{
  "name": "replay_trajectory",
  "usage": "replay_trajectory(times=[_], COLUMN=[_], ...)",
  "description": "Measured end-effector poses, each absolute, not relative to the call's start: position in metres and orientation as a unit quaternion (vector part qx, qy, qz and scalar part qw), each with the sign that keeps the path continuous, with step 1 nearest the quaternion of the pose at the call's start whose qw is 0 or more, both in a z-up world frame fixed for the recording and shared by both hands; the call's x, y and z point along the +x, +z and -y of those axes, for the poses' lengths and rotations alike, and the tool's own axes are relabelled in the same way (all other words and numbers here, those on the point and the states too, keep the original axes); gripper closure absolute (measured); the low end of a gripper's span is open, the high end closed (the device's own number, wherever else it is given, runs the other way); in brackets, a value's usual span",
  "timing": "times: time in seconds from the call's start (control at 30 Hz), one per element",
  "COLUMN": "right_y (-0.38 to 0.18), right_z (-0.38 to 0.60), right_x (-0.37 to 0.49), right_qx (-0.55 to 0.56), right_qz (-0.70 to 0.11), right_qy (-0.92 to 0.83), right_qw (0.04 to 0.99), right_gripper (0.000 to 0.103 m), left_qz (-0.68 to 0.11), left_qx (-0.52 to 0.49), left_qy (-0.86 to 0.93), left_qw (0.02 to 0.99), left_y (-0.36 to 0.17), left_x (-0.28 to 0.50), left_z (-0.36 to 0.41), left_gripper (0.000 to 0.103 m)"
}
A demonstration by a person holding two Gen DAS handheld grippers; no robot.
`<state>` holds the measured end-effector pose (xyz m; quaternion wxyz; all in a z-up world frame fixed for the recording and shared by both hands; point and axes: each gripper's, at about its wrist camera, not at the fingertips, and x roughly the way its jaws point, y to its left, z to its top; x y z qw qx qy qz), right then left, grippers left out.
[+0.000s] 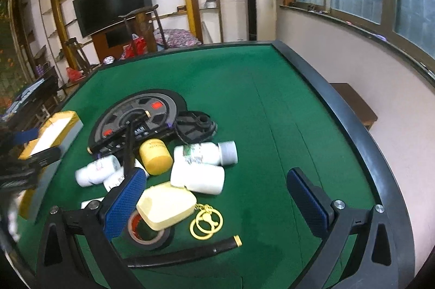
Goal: Organize rigid objects
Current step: 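Close the left gripper on a black marker while the right gripper grasps another marker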
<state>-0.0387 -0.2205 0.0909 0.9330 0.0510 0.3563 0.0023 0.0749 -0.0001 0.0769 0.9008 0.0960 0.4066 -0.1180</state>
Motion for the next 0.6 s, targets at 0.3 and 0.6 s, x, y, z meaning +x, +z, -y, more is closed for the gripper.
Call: replay_trajectory(times=[0.3, 0.6], right_y=[0.156, 0.126], right_z=[0.210, 0.159], right_x=[0.010, 0.024], right_qx=[0.141, 0.091], right_qz=[-0.384, -0.432], right_qy=[0.131, 0.150], right_qw=[0.903, 0.885], right_gripper=[0.000, 0.000], left_qz=[-0.486, -0.499], left_qx=[0.048, 0.114], left_qy=[-0.177, -0.201], left_qw=[0.855, 0.835], left_y=[0.035, 0.018], left_x=[0.138, 0.144], left_z=[0.000, 0.027], left_gripper=[0.035, 0.070])
